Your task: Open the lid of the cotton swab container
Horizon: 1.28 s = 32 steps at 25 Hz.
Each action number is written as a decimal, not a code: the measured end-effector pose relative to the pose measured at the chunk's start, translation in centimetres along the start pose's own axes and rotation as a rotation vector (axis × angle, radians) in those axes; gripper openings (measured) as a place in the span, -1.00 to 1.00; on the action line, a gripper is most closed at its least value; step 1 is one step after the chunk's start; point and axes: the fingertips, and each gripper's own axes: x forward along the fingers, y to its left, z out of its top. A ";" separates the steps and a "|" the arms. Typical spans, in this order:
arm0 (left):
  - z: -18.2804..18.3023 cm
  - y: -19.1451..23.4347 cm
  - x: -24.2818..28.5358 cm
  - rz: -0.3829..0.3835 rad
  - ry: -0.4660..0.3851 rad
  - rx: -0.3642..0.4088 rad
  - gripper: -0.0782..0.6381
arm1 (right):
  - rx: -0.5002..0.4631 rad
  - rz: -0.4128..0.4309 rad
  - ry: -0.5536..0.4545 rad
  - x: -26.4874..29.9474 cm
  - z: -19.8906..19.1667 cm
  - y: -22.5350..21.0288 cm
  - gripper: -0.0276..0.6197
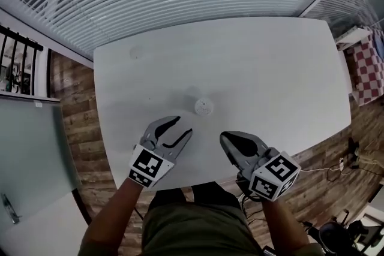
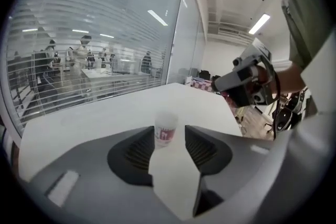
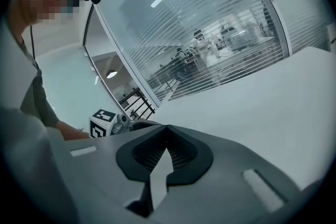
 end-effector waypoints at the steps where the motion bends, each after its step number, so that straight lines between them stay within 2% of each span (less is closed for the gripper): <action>1: -0.2 0.0 0.4 -0.001 0.006 0.004 -0.30 | 0.000 0.003 0.004 0.1 -0.1 -0.2 -0.89; 11: -1.8 0.6 4.5 0.015 0.045 0.043 -0.14 | 0.018 0.024 0.029 1.1 -1.0 -1.7 -0.89; 25: -3.7 1.3 7.8 0.021 0.115 0.125 -0.07 | 0.050 -0.001 0.027 1.5 -1.4 -3.6 -0.89; 32: -3.8 1.3 9.4 0.020 0.119 0.159 -0.07 | 0.048 -0.007 0.030 1.3 -1.4 -4.0 -0.89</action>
